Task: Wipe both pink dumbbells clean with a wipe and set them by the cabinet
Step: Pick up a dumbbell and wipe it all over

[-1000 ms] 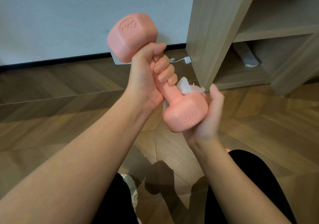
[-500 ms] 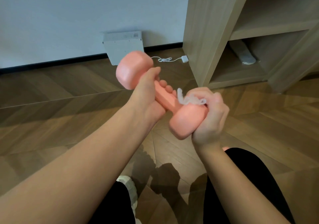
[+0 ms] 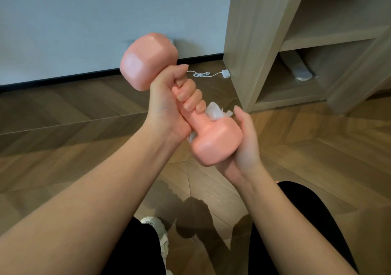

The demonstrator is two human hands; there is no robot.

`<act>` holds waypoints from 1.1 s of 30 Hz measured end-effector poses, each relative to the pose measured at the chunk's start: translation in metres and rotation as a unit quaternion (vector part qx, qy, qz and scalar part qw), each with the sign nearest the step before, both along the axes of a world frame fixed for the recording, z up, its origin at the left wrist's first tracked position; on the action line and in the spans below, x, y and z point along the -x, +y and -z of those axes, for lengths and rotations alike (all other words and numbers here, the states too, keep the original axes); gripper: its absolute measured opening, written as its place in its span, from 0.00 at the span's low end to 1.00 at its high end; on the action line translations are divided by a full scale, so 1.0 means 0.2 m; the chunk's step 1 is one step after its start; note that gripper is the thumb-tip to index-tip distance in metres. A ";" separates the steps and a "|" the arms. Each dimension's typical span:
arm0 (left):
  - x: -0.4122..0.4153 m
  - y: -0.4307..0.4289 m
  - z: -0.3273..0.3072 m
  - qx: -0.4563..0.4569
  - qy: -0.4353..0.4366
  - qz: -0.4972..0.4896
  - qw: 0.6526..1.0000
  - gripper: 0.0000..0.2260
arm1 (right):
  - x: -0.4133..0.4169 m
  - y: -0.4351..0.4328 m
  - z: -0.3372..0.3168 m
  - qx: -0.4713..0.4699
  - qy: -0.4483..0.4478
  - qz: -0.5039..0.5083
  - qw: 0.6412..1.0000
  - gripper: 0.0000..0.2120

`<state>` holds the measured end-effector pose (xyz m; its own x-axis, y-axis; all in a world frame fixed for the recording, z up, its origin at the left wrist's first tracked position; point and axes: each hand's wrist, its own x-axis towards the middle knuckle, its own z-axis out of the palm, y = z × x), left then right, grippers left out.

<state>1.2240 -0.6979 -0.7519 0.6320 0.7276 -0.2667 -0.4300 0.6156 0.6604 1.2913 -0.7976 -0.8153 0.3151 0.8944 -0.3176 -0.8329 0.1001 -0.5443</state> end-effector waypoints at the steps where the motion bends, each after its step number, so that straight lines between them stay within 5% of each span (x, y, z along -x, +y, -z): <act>1: 0.00 0.00 -0.01 -0.007 -0.004 0.005 1.000 0.21 | 0.00 0.00 0.00 0.001 0.033 -0.028 0.999 0.22; 7: 0.02 -0.01 -0.02 -0.048 0.015 0.027 0.998 0.21 | -0.02 0.00 0.04 0.044 0.050 -0.135 0.989 0.26; 11: 0.04 0.00 -0.01 -0.070 0.064 0.024 0.995 0.19 | -0.06 0.02 0.10 0.116 -0.054 -0.020 0.992 0.08; 15: 0.08 0.06 0.04 -0.104 0.206 0.030 0.972 0.17 | -0.19 -0.01 0.10 0.109 -0.062 0.082 0.989 0.11; 19: 0.11 0.06 0.15 -0.214 0.388 0.033 0.896 0.18 | -0.27 -0.06 0.03 0.074 -0.151 0.126 0.978 0.15; 22: 0.13 0.04 0.20 -0.326 0.490 0.090 0.803 0.16 | -0.26 -0.08 -0.05 0.035 -0.228 0.123 0.965 0.16; 26: 0.13 0.01 0.21 -0.439 0.539 0.117 0.710 0.17 | -0.16 -0.10 -0.11 -0.014 -0.396 0.080 0.915 0.16; 29: 0.13 -0.01 0.20 -0.428 0.522 0.140 0.724 0.12 | -0.10 -0.12 -0.09 -0.028 -0.548 0.005 0.836 0.20; 31: 0.13 -0.03 0.19 -0.436 0.518 0.153 0.720 0.09 | -0.11 -0.11 -0.10 -0.031 -0.567 -0.022 0.823 0.23; 33: 0.11 -0.05 0.20 -0.524 0.542 0.158 0.638 0.10 | -0.12 -0.12 -0.11 -0.035 -0.574 -0.028 0.818 0.23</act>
<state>1.2012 -0.7085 -0.7909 0.6491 0.7470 -0.1437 0.6643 -0.4646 0.5855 1.3159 -0.8210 -0.7925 0.3282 0.9206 0.2116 0.2178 0.1443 -0.9653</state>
